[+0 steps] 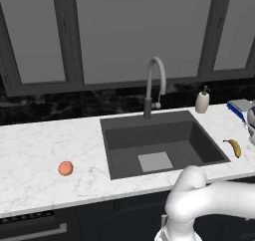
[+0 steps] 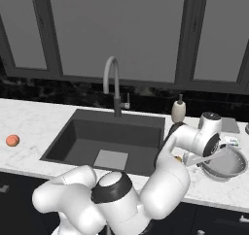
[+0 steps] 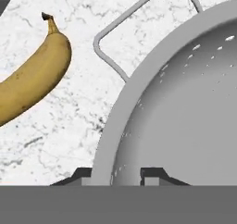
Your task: Put the colander in the sink, put the banana, peach in the colander, and turn on the sink faucet and pour water over the colander.
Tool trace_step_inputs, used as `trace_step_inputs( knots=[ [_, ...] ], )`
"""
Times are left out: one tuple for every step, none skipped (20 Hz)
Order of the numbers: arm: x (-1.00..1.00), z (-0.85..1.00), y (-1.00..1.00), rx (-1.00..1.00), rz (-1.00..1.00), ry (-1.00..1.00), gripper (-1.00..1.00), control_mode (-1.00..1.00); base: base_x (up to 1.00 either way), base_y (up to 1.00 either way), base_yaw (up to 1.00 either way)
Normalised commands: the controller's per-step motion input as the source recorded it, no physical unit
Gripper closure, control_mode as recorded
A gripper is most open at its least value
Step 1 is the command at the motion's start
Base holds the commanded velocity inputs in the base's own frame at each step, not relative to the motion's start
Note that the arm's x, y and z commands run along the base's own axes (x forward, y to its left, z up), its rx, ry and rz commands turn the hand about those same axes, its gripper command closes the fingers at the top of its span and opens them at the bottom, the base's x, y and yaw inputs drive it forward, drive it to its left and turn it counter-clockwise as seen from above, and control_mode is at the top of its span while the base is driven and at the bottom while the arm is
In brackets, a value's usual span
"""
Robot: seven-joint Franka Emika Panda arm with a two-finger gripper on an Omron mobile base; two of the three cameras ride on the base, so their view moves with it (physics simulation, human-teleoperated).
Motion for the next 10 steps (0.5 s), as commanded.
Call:
trace_step_inputs(
  knots=[
    [0.0, 0.51, 0.45, 0.0, 0.05, -0.1, 1.0, -1.0, 0.0, 0.0, 0.0],
    [0.0, 0.76, 0.46, 0.0, 0.05, -0.17, 1.0, -1.0, 0.0, 0.0, 0.0],
    [0.0, 0.91, 0.49, 0.0, 0.05, -0.23, 1.0, -1.0, 0.0, 0.0, 0.0],
    [-0.01, 0.95, 0.53, 0.0, 0.05, -0.25, 1.0, -1.0, 0.0, 0.0, 0.0],
    [-0.03, 0.96, 0.54, 0.0, 0.05, -0.25, 1.0, -1.0, 0.0, 0.0, 0.0],
    [-0.02, 0.98, 0.58, 0.0, 0.04, -0.26, 1.0, -1.0, 0.0, 0.0, 0.0],
    [-0.08, 0.96, 0.63, 0.0, 0.04, -0.27, 1.0, -1.0, 0.0, 0.0, 0.0],
    [-0.08, 0.95, 0.67, 0.0, 0.04, -0.27, 1.0, -1.0, 0.0, 0.0, 0.0],
    [-0.11, 0.9, 0.73, -0.01, 0.04, -0.27, 1.0, -1.0, 0.0, 0.0, 0.0],
    [-0.1, 0.87, 0.74, -0.02, 0.04, -0.26, 1.0, -1.0, 0.0, 0.0, 0.0]
  ],
)
